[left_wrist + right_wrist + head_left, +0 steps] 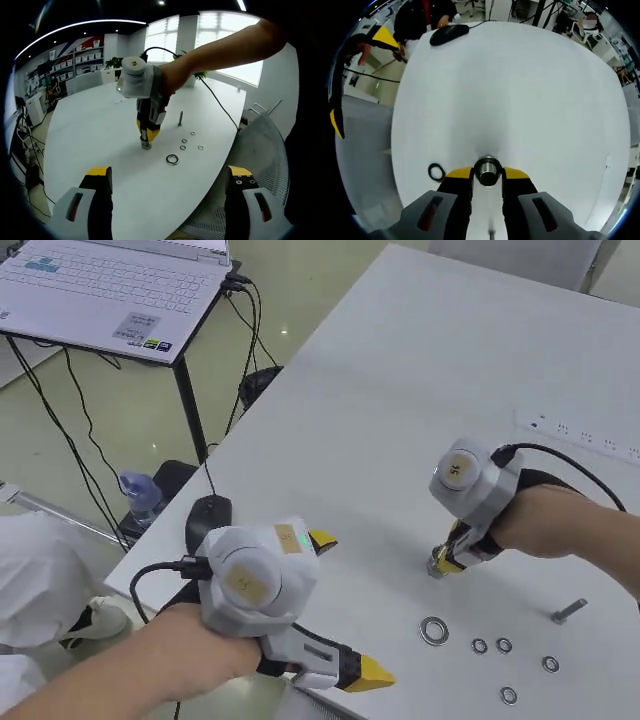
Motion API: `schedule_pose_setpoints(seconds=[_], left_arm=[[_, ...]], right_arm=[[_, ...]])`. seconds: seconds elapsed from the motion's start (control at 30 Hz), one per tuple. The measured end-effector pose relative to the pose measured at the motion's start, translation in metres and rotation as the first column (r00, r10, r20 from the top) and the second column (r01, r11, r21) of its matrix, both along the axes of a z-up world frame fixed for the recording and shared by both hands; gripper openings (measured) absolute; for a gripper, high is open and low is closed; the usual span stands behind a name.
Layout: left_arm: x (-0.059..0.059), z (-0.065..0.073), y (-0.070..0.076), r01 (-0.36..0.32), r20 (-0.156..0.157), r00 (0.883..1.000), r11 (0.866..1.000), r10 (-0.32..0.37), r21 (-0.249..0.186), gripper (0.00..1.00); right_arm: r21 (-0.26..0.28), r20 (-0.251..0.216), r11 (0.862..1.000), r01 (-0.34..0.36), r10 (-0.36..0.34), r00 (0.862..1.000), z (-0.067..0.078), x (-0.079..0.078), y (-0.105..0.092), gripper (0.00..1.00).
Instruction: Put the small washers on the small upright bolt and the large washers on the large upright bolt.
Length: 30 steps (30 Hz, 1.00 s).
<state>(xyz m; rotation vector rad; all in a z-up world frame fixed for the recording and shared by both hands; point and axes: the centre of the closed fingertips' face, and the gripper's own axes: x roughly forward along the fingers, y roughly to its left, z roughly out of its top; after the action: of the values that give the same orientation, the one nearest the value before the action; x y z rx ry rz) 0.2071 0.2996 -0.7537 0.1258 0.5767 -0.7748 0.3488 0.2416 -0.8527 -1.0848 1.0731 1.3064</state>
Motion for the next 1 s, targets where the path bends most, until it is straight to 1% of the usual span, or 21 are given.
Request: schedule_pose_setpoints(seconds=[0.3,0.5,0.63,1.0], left_arm=[[-0.003,-0.003,0.002,-0.004,-0.011,1.0,1.0,0.004,0.0,0.93],[-0.001,-0.002,0.002,-0.01,-0.01,1.0,1.0,0.01,-0.001,0.93],[0.0,-0.001,0.002,-0.012,-0.008,1.0,1.0,0.012,0.0,0.92],[-0.004,-0.003,0.002,-0.005,-0.017,1.0,1.0,0.005,0.005,0.92]], right_arm=[[0.007,0.01,1.0,0.012,-0.012,1.0,-0.013,0.002,0.0,0.22],[0.002,0.004,1.0,0.021,-0.021,1.0,-0.017,0.001,-0.002,0.22],[0.008,0.008,1.0,0.024,-0.024,1.0,-0.016,0.001,-0.001,0.22],[0.008,0.007,1.0,0.024,-0.024,1.0,-0.015,0.0,-0.001,0.22]])
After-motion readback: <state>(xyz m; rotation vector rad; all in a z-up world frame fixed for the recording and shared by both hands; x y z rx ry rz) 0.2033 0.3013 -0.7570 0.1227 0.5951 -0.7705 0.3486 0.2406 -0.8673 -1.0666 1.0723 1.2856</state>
